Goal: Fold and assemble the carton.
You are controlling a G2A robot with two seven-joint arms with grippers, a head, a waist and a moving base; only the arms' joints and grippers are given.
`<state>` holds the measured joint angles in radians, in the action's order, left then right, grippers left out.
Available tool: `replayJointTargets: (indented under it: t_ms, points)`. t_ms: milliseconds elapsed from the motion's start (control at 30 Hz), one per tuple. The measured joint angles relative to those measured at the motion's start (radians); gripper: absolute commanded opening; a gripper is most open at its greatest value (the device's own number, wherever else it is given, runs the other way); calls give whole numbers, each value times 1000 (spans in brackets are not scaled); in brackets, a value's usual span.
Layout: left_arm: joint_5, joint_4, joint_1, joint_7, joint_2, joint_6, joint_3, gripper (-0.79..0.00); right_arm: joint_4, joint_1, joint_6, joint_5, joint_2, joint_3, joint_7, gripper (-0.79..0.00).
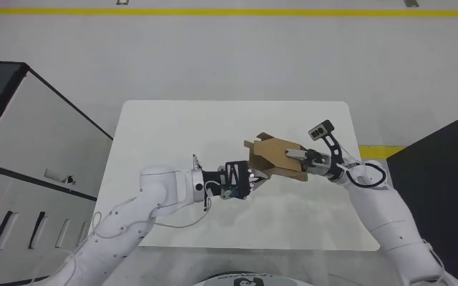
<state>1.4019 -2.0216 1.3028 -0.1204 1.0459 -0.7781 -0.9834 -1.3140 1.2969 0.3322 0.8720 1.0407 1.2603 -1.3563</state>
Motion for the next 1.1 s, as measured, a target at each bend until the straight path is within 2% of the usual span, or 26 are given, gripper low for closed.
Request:
replayJointTargets:
  t_ms: [400, 600, 733, 1100]
  points:
    - [14, 34, -74, -10, 27, 13, 113, -785, 4, 1, -8, -8, 6, -3, 12, -785]
    - [14, 47, -95, -13, 35, 27, 129, -785, 0, 14, -7, -4, 5, 9, 0, -785]
    - [15, 29, -77, -25, 27, 35, 91, -785, -2, 22, -4, 0, 3, 25, -17, -785]
    - [23, -28, 68, -30, -19, 46, -133, -785, -29, 39, 15, 19, -6, 79, -114, -785]
